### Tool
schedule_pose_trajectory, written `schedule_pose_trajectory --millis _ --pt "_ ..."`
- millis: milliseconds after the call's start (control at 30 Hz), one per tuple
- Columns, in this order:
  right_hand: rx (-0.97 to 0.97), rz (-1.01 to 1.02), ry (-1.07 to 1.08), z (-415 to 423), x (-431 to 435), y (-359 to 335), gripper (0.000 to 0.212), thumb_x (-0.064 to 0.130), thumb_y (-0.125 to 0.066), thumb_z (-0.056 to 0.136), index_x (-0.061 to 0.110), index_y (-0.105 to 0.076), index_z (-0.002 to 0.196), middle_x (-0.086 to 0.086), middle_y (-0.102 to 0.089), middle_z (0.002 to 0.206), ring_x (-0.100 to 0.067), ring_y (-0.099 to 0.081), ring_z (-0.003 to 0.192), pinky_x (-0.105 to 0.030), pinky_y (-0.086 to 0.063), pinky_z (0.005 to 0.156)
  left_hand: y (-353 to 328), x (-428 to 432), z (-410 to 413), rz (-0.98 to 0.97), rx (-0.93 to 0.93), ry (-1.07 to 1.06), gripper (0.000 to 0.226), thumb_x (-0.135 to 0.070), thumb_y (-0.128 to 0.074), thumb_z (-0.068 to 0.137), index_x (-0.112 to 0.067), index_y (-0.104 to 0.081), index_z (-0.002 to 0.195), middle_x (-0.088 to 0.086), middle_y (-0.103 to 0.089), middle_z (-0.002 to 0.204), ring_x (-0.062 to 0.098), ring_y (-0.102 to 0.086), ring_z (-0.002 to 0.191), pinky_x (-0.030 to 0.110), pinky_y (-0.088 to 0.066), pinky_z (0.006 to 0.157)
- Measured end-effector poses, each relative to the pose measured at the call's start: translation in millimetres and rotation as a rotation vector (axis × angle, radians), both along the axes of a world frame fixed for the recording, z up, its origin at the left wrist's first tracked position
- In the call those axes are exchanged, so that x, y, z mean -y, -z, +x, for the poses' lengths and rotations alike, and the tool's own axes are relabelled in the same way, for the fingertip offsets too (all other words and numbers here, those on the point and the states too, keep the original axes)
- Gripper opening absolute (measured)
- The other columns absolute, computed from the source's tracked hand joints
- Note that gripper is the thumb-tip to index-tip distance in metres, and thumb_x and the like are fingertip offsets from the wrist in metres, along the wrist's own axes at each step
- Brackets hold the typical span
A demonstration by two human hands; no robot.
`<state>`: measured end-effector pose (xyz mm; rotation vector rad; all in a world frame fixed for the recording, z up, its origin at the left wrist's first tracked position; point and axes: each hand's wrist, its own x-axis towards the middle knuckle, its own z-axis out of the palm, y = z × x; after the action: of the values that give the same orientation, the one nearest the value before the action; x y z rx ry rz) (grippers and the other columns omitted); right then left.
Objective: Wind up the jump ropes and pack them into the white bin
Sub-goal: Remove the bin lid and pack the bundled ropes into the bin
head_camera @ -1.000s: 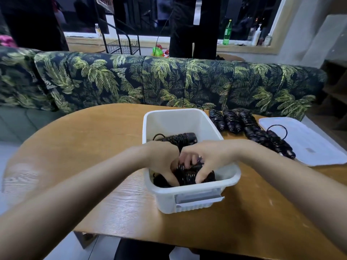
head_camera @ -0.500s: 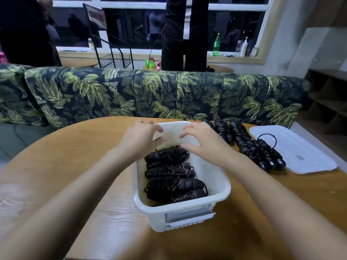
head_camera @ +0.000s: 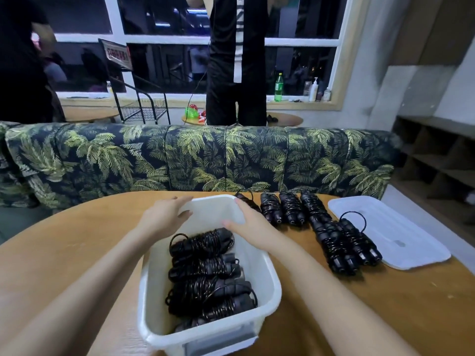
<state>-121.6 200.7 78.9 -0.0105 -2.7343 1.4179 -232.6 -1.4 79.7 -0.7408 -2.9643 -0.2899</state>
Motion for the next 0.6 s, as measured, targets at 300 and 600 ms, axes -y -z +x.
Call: schedule_pose_trajectory --millis 300,600 --pt "0.155 0.823 0.746 45 -114 54 0.054 0.049 -0.051 0.095 0.013 -0.04 0.134 -0.014 -0.044 0.136 -0.033 -0.042 0.123 -0.04 -0.043 0.094 2 -20 11 0.136 0.018 0.047 0.045 -0.041 -0.047 0.097 -0.031 -0.045 0.141 0.004 -0.053 0.139 0.024 -0.062 0.084 0.031 -0.047 0.068" --pt "0.277 0.899 0.746 66 -138 80 0.047 0.05 -0.055 0.09 0.018 -0.047 0.124 -0.014 -0.048 0.13 -0.032 -0.044 0.119 -0.036 -0.039 0.094 3 -73 51 0.152 0.062 0.143 0.046 -0.045 -0.048 0.096 -0.037 -0.043 0.14 -0.002 -0.048 0.144 0.022 -0.056 0.117 0.041 -0.048 0.095"
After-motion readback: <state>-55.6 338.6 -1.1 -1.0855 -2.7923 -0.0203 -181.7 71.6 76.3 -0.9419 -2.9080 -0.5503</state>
